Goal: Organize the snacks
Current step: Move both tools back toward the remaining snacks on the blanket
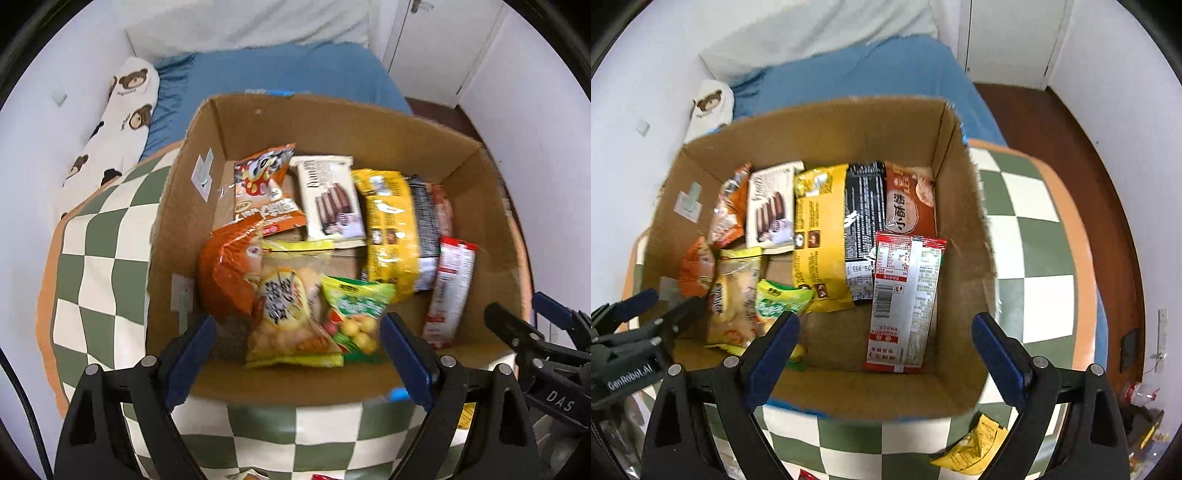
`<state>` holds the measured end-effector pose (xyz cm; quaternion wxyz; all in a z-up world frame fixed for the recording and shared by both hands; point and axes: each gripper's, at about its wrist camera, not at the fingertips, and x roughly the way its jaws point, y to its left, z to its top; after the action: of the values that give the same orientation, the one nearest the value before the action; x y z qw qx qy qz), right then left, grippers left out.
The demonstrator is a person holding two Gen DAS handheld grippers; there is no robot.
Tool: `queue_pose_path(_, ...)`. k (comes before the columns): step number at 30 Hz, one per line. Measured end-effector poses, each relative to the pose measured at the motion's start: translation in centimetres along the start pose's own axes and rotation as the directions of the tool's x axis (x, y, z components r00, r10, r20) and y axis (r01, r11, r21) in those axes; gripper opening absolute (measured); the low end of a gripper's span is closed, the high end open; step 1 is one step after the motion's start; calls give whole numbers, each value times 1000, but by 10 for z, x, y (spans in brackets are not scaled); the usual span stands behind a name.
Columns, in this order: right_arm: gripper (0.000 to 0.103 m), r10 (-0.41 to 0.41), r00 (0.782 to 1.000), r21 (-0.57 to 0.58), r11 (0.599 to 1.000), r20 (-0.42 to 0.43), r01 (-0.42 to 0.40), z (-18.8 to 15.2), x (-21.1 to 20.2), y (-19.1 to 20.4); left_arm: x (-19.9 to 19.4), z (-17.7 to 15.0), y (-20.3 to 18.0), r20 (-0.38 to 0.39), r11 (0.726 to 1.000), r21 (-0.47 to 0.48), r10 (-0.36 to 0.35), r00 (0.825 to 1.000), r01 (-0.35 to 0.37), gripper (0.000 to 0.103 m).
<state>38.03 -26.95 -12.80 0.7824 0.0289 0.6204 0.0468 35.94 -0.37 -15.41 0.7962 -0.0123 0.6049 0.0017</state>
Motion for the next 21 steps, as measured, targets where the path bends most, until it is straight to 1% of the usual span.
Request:
queue_pose_path(4, 96, 13, 998, 2, 1000, 57, -13, -20, -33, 4, -31, -19, -4, 70, 1000, 10, -13, 997, 12, 91)
queue_pose_path(6, 96, 26, 996, 6, 1000, 83, -27, -34, -50, 3, -48, -35, -6, 102, 1000, 19, -15, 995, 14, 91)
queue_pose_path(8, 96, 44, 995, 8, 999, 95, -45, -49, -65, 1, -57, -51, -7, 117, 1000, 23, -14, 993, 11, 91)
queue_pose_path(11, 96, 85, 993, 21, 996, 82, -87, -78, -76, 0, -61, -80, -4, 108, 1000, 17, -9, 994, 8, 91)
queue_pose_path(13, 96, 123, 992, 35, 992, 42, -124, -102, -73, -1, -56, -101, 0, 80, 1000, 6, -6, 997, 6, 91)
queue_pose_path(15, 96, 155, 988, 41, 987, -10, -154, -123, -66, 1, -48, -124, 7, 35, 1000, -9, 0, 999, 0, 91)
queue_pose_path(17, 96, 196, 977, 60, 980, -86, -191, -148, -50, 5, -36, -147, 20, -19, 1000, -23, 9, 1000, -9, 91)
queue_pose_path(19, 96, 223, 962, 74, 974, -160, -214, -172, -31, 11, -25, -167, 34, -61, 999, -37, 19, 998, -21, 91)
queue_pose_path(20, 96, 236, 952, 85, 971, -197, -223, -185, -20, 15, -19, -180, 43, -84, 998, -42, 40, 996, -44, 91)
queue_pose_path(21, 96, 255, 937, 97, 966, -240, -239, -196, -7, 19, -14, -189, 48, -98, 997, -43, 52, 994, -56, 91)
